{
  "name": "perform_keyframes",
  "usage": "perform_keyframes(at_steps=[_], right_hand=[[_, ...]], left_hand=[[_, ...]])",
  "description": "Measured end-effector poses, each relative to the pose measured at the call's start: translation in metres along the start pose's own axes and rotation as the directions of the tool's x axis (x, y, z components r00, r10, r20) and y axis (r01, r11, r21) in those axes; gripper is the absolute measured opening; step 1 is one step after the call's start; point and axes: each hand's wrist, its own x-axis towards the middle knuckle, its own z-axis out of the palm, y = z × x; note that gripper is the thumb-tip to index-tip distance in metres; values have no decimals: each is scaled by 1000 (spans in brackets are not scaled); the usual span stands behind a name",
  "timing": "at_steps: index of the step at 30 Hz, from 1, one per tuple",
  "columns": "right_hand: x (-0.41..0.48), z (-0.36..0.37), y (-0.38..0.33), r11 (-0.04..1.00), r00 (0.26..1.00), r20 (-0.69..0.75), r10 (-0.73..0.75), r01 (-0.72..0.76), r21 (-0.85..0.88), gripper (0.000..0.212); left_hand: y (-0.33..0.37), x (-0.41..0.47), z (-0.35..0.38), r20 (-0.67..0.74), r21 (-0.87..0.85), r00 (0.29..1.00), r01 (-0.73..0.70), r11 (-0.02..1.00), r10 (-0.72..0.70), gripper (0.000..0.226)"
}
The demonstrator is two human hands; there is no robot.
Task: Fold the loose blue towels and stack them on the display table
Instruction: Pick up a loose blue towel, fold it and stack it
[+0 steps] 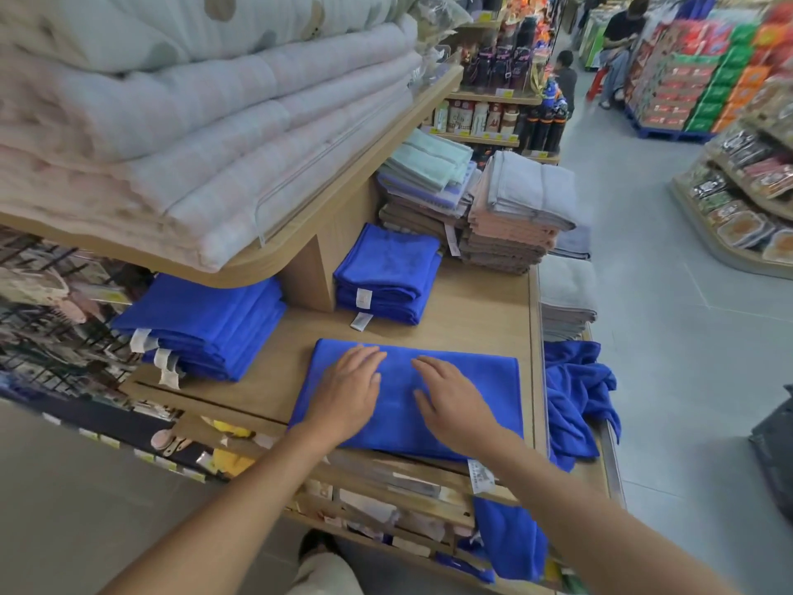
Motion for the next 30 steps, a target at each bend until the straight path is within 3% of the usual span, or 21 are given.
perform_keyframes(at_steps=[4,7,14,18,23,30], right_hand=[[21,31,-6,990,995,-25,101,-103,-92,61],[10,40,8,966,985,-41,167,-171,-192,78],[-34,27,55,882,891,-200,407,-441,-168,89],[-39,26,53,883,888,-205,412,-444,-152,88],[-48,23,41,820,822,-239,517,-556,-139,85],[-38,-4,30,723,744,-143,652,-668,-179,97]], left_hand=[[-1,5,20,151,232,982,80,969,-117,59],[-17,-3,23,170,302,979,60,951,-116,64],[-28,-5,26,165,300,982,43,953,-96,70],[-31,-5,30,159,295,984,30,955,-80,73],[-34,-3,31,159,295,985,18,955,-68,77],[-33,-1,31,157,283,987,-8,959,-38,73]])
